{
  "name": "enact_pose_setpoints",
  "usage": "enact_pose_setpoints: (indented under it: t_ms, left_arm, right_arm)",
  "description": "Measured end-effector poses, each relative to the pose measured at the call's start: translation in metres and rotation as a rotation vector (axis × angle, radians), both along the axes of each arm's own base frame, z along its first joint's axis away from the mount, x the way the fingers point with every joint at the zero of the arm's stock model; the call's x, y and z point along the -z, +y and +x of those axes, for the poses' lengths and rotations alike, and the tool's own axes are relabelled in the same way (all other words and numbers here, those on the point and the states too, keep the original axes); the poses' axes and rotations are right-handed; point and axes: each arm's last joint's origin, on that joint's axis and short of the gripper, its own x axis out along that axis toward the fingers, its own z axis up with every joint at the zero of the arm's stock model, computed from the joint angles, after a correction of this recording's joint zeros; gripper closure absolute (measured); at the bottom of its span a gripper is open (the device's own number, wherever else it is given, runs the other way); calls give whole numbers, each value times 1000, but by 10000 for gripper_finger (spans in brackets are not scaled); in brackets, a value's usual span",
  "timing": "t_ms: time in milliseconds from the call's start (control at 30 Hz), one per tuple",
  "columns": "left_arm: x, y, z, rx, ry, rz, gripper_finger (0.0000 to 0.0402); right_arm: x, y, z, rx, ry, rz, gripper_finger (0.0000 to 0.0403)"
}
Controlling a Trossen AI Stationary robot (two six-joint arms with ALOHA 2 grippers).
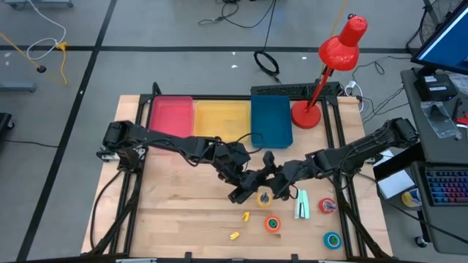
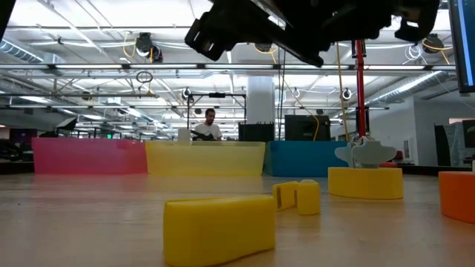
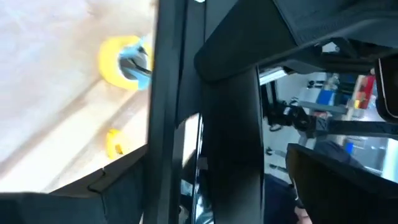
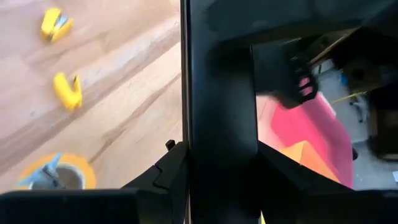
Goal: Pick and place Stapler, Stapler remover, tape
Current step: Put the black large stapler into the blue bin
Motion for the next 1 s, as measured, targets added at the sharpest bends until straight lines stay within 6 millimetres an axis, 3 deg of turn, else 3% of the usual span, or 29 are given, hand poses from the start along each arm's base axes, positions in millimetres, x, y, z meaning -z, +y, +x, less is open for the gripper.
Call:
enact_pose_setpoints:
  t_ms: [233,367,500,700,1000]
  left_arm:
    - [-4,23,-13,-87,64,159,43]
    - [-8,37,-31,-192,179,325,42]
    - [-16,43,-55,-298,306,475,43]
    - [-21,39,-82,-374,462,642,39]
    - [-9,25,-96,-391,577,709,39]
  right_arm:
    - [10,-3,-7,68,118,-9,270]
    - [15,-12,-11,239,159,-63,270]
    - [15,-27,-10,442,137,7,270]
    - [14,-64,-6,763,64,160,270]
    - [15,-133,-12,1135,0,347,270]
